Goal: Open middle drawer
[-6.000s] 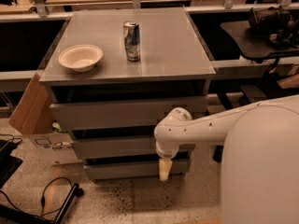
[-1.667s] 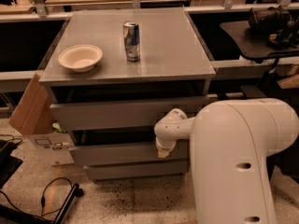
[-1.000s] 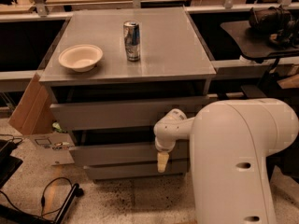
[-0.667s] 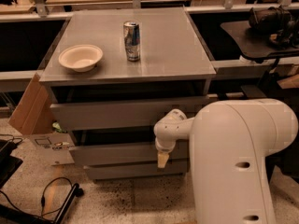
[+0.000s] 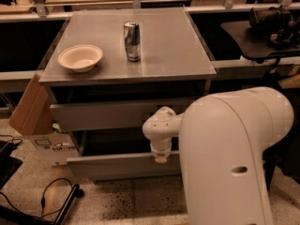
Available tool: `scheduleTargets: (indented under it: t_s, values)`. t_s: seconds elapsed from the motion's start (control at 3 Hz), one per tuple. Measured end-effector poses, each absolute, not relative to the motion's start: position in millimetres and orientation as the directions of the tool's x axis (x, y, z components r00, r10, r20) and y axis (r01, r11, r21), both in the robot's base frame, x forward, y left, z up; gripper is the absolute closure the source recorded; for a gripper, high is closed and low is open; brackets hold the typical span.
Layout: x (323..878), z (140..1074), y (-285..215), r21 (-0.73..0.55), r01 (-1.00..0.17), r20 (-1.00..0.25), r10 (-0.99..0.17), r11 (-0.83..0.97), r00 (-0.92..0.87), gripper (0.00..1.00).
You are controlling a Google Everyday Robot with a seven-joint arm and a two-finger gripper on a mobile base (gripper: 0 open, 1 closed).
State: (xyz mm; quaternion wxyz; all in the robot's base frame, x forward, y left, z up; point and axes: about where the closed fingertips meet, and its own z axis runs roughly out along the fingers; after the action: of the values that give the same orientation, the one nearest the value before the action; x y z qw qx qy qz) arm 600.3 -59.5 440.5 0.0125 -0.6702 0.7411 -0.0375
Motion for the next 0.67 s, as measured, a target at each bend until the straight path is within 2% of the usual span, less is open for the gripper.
scheduleTargets:
  t_s: [0.33, 0.67]
  values:
    - [579.9, 455.3, -62.1, -0.049, -0.991, 0.079, -0.989, 0.125, -0.129, 0.98]
    - [577.5, 456.6, -62.5, -0.049, -0.991, 0.082, -0.988, 0.128, -0.131, 0.51]
